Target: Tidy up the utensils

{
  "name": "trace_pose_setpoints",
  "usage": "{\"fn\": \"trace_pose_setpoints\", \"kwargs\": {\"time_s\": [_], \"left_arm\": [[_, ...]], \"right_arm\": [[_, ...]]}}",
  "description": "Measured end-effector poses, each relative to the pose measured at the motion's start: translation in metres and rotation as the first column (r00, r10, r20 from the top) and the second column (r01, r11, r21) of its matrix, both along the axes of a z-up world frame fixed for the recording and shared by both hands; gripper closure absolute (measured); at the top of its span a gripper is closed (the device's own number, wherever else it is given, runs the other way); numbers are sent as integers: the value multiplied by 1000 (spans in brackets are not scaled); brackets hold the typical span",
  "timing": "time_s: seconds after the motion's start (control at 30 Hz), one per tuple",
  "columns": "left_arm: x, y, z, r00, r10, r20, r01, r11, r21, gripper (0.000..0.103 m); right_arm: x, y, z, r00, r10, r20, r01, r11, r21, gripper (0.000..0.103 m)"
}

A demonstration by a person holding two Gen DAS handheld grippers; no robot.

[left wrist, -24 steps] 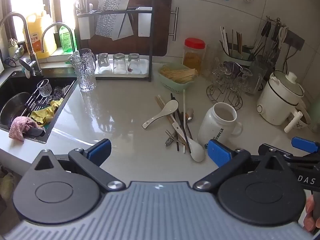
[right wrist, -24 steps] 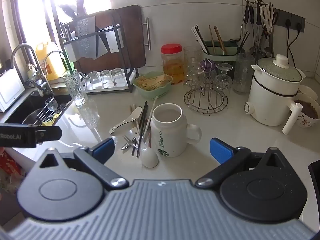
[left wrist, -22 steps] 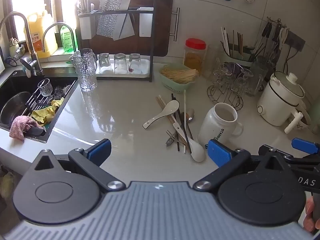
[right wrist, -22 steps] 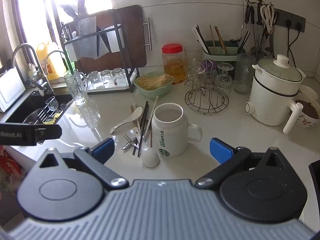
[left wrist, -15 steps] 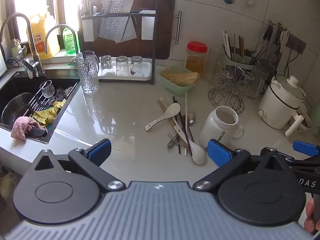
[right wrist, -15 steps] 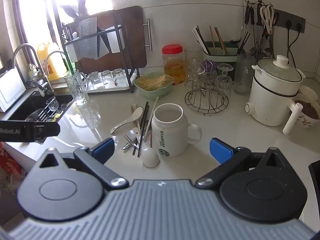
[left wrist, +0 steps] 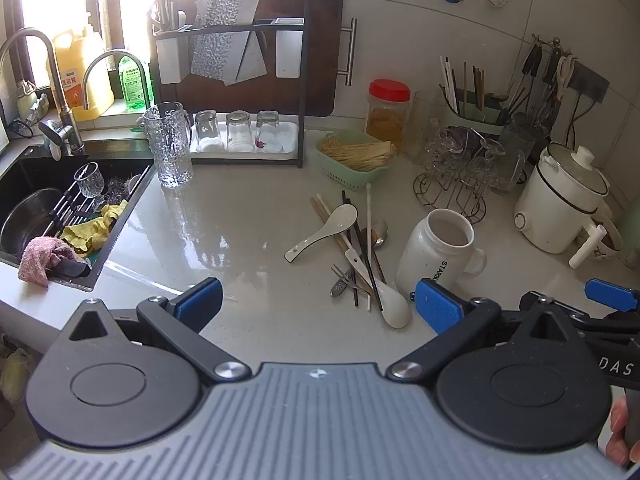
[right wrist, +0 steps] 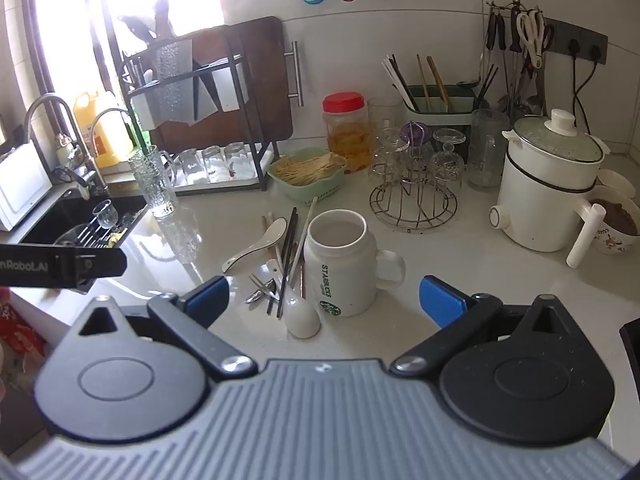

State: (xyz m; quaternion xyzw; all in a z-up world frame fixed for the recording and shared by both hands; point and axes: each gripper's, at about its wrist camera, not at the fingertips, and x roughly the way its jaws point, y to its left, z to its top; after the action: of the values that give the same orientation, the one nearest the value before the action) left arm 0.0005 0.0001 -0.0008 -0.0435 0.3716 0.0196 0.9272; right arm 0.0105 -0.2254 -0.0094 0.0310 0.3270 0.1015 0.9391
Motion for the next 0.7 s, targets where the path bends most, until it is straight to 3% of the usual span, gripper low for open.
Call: {"fn": "trace_pose_setpoints", "kwargs": {"time_s": [0.7], "left_arm": [[10, -1, 0, 999, -31, -7, 31, 999, 11, 0]], "right_arm": [[2, 0, -2, 1000, -15, -1, 15, 1000, 3, 0]]}}
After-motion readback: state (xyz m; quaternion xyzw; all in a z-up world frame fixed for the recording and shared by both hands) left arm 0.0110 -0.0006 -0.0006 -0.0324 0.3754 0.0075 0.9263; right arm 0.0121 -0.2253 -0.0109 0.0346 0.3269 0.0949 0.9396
